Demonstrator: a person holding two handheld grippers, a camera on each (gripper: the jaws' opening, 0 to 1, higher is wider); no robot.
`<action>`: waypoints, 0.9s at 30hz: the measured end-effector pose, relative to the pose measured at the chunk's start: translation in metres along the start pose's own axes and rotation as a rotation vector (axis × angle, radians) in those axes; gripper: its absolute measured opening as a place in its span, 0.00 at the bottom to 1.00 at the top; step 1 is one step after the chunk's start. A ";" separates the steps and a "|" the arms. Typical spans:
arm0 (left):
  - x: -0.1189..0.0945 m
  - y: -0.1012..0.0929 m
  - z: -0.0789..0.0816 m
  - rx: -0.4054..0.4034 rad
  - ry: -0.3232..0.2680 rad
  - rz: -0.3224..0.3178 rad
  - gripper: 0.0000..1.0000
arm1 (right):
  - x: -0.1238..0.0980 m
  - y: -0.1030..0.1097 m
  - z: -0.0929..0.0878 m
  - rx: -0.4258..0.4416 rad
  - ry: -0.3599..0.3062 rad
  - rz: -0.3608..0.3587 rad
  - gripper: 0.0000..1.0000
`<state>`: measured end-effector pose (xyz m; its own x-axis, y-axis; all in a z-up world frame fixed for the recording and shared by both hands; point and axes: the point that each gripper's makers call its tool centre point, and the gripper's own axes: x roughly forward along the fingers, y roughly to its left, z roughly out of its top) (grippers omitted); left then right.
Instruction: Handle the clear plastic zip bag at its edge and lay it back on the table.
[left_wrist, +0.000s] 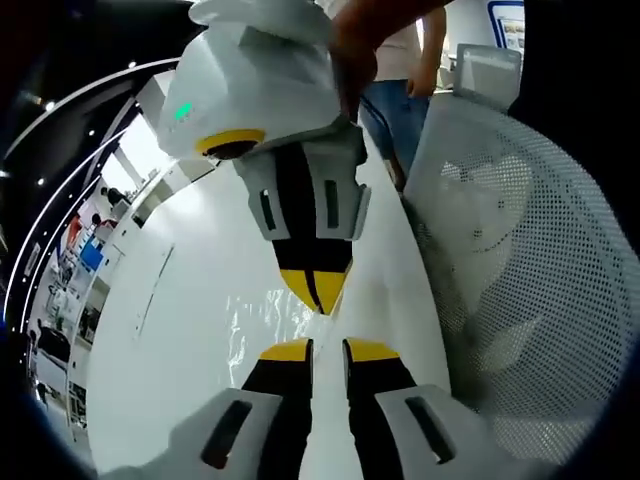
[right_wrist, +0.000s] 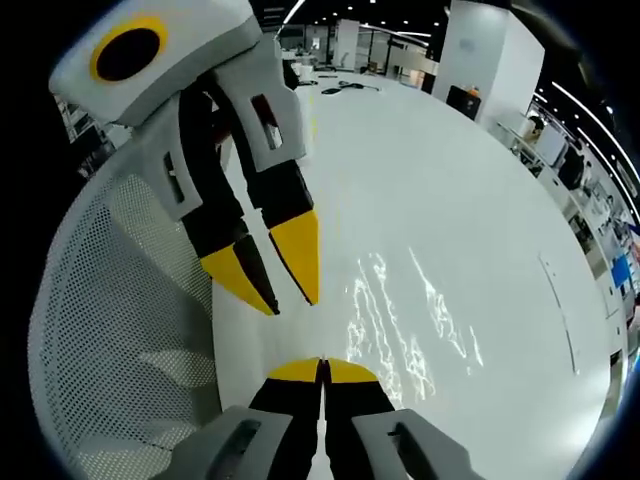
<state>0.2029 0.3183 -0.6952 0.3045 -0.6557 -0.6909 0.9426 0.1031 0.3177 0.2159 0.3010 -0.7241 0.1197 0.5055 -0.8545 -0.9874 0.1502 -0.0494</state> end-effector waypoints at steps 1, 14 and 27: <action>0.000 0.000 0.000 0.000 0.002 -0.002 0.09 | -0.001 0.000 0.001 -0.002 -0.004 -0.001 0.00; 0.002 0.005 -0.005 0.022 0.038 0.015 0.04 | -0.015 -0.015 0.028 -0.054 -0.103 -0.085 0.00; -0.005 0.015 0.000 0.006 0.029 0.047 0.00 | -0.043 -0.038 0.059 -0.193 -0.196 -0.283 0.00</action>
<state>0.2155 0.3228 -0.6870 0.3524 -0.6281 -0.6937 0.9264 0.1289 0.3539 0.2539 0.3234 -0.6550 0.3892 0.6220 -0.6794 -0.9116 0.1541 -0.3811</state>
